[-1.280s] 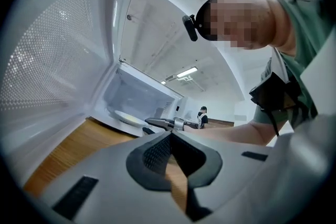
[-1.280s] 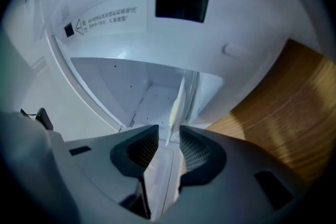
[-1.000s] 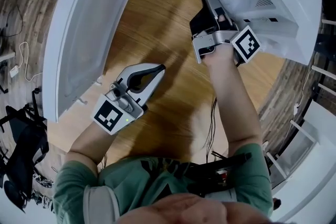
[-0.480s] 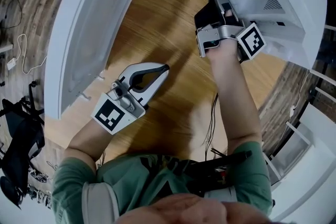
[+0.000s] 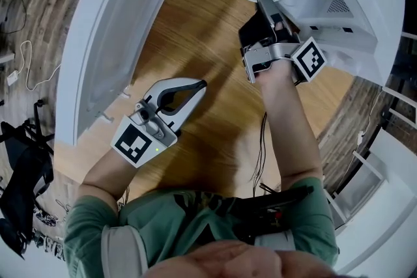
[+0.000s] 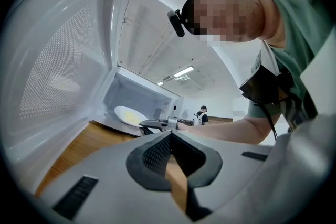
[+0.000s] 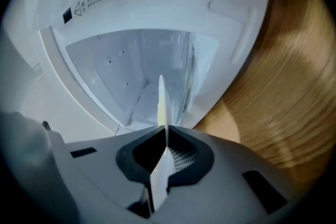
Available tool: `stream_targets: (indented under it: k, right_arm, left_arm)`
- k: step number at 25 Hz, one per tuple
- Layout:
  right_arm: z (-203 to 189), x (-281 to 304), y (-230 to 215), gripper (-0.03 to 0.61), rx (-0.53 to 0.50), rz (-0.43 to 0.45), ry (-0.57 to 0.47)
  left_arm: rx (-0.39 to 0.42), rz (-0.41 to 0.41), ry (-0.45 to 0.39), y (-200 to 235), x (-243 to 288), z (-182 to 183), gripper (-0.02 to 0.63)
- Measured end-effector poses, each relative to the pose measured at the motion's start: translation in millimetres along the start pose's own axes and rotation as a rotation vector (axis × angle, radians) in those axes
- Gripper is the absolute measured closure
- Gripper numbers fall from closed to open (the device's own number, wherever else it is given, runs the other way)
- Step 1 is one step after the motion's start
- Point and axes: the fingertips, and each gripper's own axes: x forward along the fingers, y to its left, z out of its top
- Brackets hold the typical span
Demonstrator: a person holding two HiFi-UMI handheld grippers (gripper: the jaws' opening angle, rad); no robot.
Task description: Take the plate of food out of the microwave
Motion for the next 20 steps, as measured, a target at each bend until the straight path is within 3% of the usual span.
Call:
stream_targets:
  k: [5, 11, 14, 20]
  right_arm:
    - [-21.0, -30.8, 14.4, 0.560, 0.017, 0.012, 0.022]
    - [-27.0, -32.6, 8.5, 0.560, 0.026, -0.010, 0.084]
    - [-30.9, -39.2, 10.2, 0.560, 0.031, -0.028, 0.104]
    - [-44.2, -95.1, 45.8, 0.560, 0.011, -0.032, 0.104]
  left_arm:
    - [0.000, 0.002, -0.003, -18.4, -19.1, 4.8, 0.609]
    - [-0.015, 0.033, 0.032, -4.2, -9.5, 6.0, 0.610]
    - [-0.014, 0.050, 0.009, 1.9, -7.5, 17.1, 0.609]
    - [0.004, 0.080, 0.013, -24.4, -29.6, 39.2, 0.609]
